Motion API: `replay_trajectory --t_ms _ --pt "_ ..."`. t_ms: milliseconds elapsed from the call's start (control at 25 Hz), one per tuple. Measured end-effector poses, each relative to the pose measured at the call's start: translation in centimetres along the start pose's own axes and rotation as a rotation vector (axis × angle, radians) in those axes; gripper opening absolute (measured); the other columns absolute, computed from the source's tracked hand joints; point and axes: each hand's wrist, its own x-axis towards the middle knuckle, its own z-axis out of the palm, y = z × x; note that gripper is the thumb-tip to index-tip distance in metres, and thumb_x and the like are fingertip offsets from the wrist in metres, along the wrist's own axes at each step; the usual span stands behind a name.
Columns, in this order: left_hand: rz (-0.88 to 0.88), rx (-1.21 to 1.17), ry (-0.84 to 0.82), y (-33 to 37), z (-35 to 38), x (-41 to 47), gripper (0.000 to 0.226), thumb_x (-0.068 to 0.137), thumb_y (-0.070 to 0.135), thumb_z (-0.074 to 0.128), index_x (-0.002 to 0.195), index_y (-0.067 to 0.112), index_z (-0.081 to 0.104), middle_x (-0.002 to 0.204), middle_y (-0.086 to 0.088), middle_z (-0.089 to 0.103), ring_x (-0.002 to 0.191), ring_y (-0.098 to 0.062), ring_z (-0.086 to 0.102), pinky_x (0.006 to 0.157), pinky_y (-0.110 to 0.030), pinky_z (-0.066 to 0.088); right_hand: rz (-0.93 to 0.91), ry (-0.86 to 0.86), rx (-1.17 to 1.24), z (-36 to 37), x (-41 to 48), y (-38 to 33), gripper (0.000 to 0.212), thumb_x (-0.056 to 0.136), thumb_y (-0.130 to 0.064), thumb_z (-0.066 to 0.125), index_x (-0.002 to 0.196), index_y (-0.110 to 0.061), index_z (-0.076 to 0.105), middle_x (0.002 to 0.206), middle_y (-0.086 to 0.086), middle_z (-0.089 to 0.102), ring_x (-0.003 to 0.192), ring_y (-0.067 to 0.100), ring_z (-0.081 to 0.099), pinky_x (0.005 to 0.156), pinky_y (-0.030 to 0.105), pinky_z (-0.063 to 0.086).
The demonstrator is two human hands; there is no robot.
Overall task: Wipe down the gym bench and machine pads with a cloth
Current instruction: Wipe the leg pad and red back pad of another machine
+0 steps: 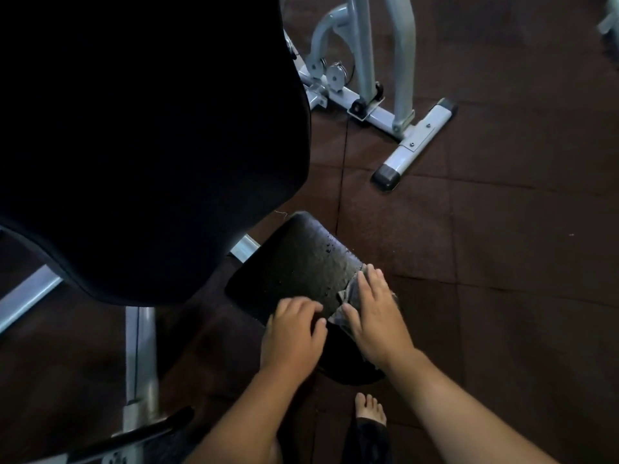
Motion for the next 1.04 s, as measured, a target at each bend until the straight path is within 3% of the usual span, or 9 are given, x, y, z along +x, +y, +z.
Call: replay_trajectory --t_ms 80,160,240,400,520,640,760,880,1040 --pt "0.049 0.141 -0.057 -2.2 -0.4 1.8 0.054 0.104 0.046 0.045 0.156 0.033 0.039 0.166 0.012 0.028 0.155 -0.013 0.018 0.123 -0.038 0.026 0.075 -0.008 -0.050 2.5 1.2 -0.8 0.076 0.108 -0.053 0.025 0.164 -0.009 0.000 0.171 0.009 -0.013 0.158 0.024 -0.017 0.130 0.043 0.000" --pt "0.060 0.264 -0.116 -4.0 -0.6 3.3 0.066 0.107 0.051 0.031 0.165 0.030 0.008 0.172 0.009 -0.006 0.159 -0.015 -0.010 0.130 -0.041 0.006 0.122 0.043 -0.146 3.9 2.7 -1.9 0.079 0.105 -0.056 0.014 0.163 -0.006 -0.003 0.171 0.015 -0.011 0.158 0.028 -0.016 0.130 0.044 -0.002" --pt "0.057 0.330 -0.156 -5.2 -0.5 4.1 0.070 0.107 0.055 0.021 0.164 0.028 -0.009 0.170 0.007 -0.020 0.157 -0.016 -0.021 0.130 -0.044 -0.001 0.059 0.076 -0.232 4.8 2.4 -2.3 0.077 0.106 -0.055 0.015 0.163 -0.006 -0.001 0.171 0.016 -0.010 0.158 0.030 -0.015 0.130 0.045 -0.001" --pt "0.058 0.383 -0.167 -6.1 0.7 4.1 0.068 0.105 0.057 0.004 0.161 0.027 -0.020 0.168 0.006 -0.030 0.155 -0.018 -0.028 0.129 -0.046 -0.007 -0.268 0.023 -0.363 4.9 -3.4 1.8 0.074 0.107 -0.054 0.028 0.163 -0.006 0.018 0.172 0.013 0.003 0.160 0.027 -0.001 0.126 0.046 0.013" --pt "0.044 0.372 -0.169 -6.1 1.2 4.4 0.066 0.106 0.055 0.001 0.160 0.025 -0.021 0.167 0.006 -0.033 0.153 -0.018 -0.031 0.129 -0.049 -0.006 -0.113 0.063 -0.380 3.0 -1.0 4.4 0.077 0.106 -0.058 0.021 0.164 -0.008 0.015 0.173 0.010 0.003 0.160 0.024 -0.003 0.128 0.044 0.012" --pt "0.041 0.374 -0.181 -6.4 1.3 4.8 0.067 0.106 0.055 0.006 0.160 0.025 -0.022 0.166 0.007 -0.034 0.152 -0.017 -0.033 0.129 -0.048 -0.007 0.078 0.081 -0.286 2.9 5.0 0.4 0.078 0.105 -0.058 0.014 0.164 -0.008 0.004 0.172 0.013 -0.004 0.159 0.026 -0.009 0.130 0.044 0.003" --pt "0.059 0.395 -0.182 -6.9 1.3 4.5 0.066 0.106 0.056 0.000 0.159 0.025 -0.025 0.165 0.006 -0.036 0.153 -0.017 -0.033 0.129 -0.047 -0.007 -0.111 0.047 -0.365 5.7 2.9 -3.5 0.075 0.108 -0.055 0.017 0.163 -0.006 0.003 0.171 0.017 -0.008 0.158 0.031 -0.012 0.129 0.049 0.004" --pt "0.076 0.397 -0.190 -7.0 1.1 4.4 0.072 0.101 0.060 -0.001 0.160 0.026 -0.024 0.165 0.007 -0.035 0.153 -0.016 -0.032 0.129 -0.046 -0.006 -0.325 0.009 -0.410 6.1 -3.2 -0.8 0.073 0.107 -0.054 0.031 0.163 -0.008 0.022 0.172 0.012 0.003 0.160 0.026 0.000 0.126 0.046 0.011" --pt "0.076 0.388 -0.184 -7.0 1.2 4.7 0.072 0.099 0.061 -0.003 0.159 0.027 -0.025 0.165 0.007 -0.037 0.153 -0.018 -0.032 0.129 -0.047 -0.006 -0.149 0.068 -0.404 3.8 1.2 2.5 0.074 0.107 -0.057 0.021 0.164 -0.010 0.017 0.173 0.009 0.002 0.160 0.024 -0.003 0.127 0.046 0.010"
